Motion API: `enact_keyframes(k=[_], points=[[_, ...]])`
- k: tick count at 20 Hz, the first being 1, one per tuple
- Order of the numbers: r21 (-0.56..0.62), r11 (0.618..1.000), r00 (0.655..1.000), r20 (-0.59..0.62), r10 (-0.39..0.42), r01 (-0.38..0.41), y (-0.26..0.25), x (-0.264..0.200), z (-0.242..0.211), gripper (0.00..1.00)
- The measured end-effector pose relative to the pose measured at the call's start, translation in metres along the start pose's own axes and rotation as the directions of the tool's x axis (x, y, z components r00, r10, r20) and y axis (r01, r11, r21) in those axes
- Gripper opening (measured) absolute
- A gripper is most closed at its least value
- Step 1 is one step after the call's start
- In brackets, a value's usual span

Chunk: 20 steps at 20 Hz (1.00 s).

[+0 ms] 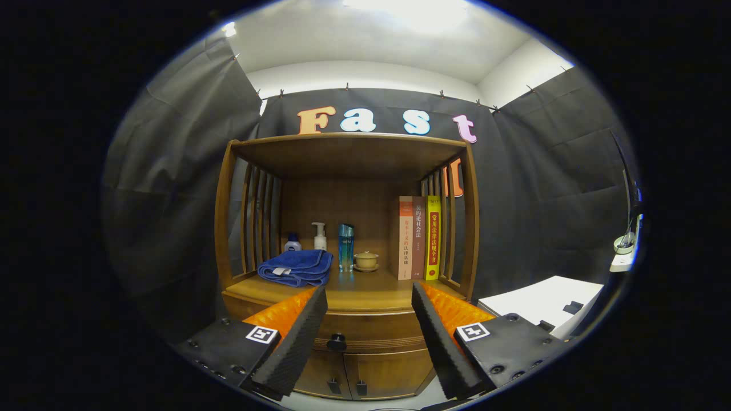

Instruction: Pull open the drawer, take out the items inside it, and place them on the countertop above the cabinet.

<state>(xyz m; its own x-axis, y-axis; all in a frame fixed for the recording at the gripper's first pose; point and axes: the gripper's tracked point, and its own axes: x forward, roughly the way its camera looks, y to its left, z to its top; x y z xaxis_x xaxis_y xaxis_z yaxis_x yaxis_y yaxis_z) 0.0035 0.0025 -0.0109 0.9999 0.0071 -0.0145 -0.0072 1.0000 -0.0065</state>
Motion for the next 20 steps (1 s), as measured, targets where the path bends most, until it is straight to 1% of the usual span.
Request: enact_keyframes(k=[2,4,7,10,13,16,20], points=[[0.005,1.0,1.0,0.007,-0.009,0.009,-0.003,0.0,0.003,0.98],[0.007,1.0,1.0,0.001,0.002,-0.002,0.0,-0.001,0.0,0.98],[0.019,1.0,1.0,0.022,-0.01,0.01,-0.004,0.001,0.002,0.98],[0.035,0.999,0.999,0.051,0.001,-0.003,0.001,0.007,-0.006,0.98],[0.052,0.998,0.999,0.023,0.028,-0.029,0.012,0.017,-0.032,0.98],[0.037,0.997,0.997,-0.026,0.068,-0.067,0.029,0.026,-0.062,0.98],[0.038,0.995,0.995,-0.034,0.094,-0.093,0.045,0.034,-0.096,0.98]])
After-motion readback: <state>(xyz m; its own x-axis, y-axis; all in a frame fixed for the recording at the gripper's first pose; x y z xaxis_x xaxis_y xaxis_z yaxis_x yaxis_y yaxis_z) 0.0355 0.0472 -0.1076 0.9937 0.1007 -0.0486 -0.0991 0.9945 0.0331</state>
